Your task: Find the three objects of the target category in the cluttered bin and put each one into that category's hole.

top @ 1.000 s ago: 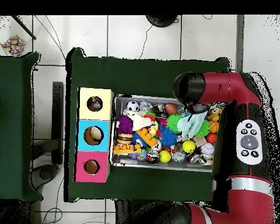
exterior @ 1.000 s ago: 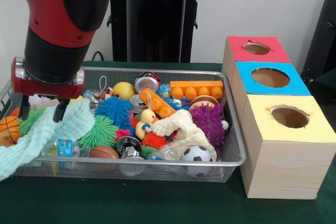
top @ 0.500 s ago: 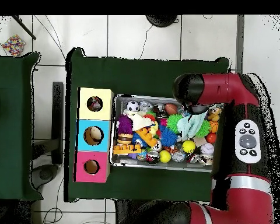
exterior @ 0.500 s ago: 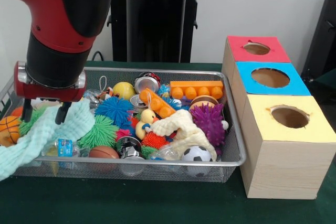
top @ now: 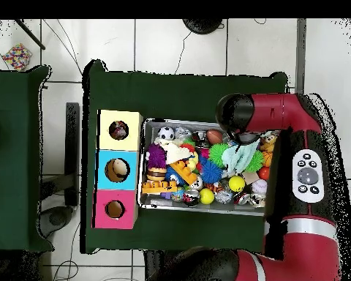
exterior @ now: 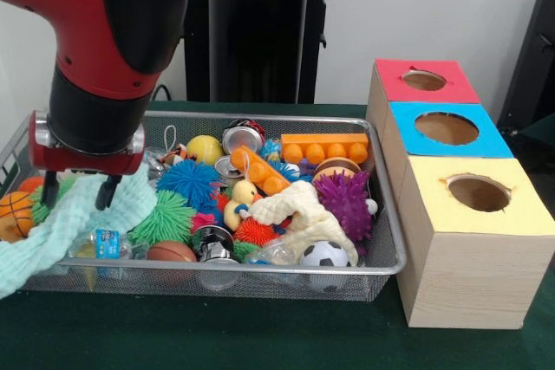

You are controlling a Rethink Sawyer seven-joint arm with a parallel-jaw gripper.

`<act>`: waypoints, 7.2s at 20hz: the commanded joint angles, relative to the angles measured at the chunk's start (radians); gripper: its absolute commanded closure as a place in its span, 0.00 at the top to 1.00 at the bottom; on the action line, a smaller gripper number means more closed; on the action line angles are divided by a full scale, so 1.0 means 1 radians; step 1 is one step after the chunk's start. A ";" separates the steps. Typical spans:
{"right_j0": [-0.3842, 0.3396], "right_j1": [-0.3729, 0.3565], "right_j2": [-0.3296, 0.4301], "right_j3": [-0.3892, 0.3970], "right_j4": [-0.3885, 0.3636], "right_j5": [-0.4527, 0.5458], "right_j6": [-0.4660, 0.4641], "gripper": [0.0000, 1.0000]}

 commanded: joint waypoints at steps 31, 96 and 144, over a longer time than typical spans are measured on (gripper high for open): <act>0.054 0.136 -0.070 -0.142 -0.113 0.185 -0.174 1.00; -0.058 -0.214 0.021 0.254 0.410 0.155 0.018 0.00; 0.088 -0.146 -0.163 0.349 0.548 0.260 0.185 1.00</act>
